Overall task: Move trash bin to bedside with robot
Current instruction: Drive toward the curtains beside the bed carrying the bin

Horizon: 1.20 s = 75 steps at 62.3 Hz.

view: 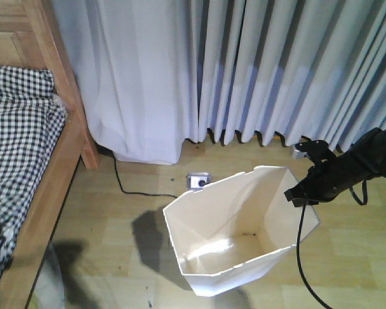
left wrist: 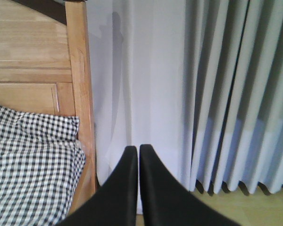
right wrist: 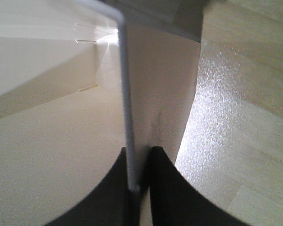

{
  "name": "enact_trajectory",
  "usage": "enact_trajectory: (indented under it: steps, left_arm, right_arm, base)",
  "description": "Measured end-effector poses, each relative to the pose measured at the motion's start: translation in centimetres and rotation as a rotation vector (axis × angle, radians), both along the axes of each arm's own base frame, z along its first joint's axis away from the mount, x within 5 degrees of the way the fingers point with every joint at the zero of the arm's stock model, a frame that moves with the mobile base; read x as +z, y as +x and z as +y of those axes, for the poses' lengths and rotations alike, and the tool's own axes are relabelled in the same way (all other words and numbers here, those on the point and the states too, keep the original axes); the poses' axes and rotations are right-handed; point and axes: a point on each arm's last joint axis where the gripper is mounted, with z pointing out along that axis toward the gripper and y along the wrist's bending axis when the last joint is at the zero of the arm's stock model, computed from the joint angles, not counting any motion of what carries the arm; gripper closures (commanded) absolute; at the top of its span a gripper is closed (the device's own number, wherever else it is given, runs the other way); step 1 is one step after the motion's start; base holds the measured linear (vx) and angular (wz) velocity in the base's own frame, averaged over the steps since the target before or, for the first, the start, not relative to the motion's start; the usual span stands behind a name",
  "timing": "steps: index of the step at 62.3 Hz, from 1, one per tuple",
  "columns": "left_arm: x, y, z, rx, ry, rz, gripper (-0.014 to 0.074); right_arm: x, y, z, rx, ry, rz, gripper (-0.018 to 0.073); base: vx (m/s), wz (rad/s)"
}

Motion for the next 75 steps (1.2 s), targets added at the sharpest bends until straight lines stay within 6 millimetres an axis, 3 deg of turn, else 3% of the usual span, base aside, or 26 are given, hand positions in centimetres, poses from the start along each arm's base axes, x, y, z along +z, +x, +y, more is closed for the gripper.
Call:
enact_trajectory:
  steps: [33, 75]
  left_arm:
    - [0.0, 0.0, 0.0, 0.0, 0.0, 0.0, 0.0602]
    - [0.0, 0.0, 0.0, 0.0, 0.0, 0.0, 0.0602]
  right_arm:
    - [-0.01, 0.04, -0.04, -0.003, -0.004, -0.004, 0.0565]
    - [0.01, -0.04, 0.04, 0.002, 0.004, 0.004, 0.0565]
  base:
    - [0.2, -0.04]
    - [0.02, 0.0]
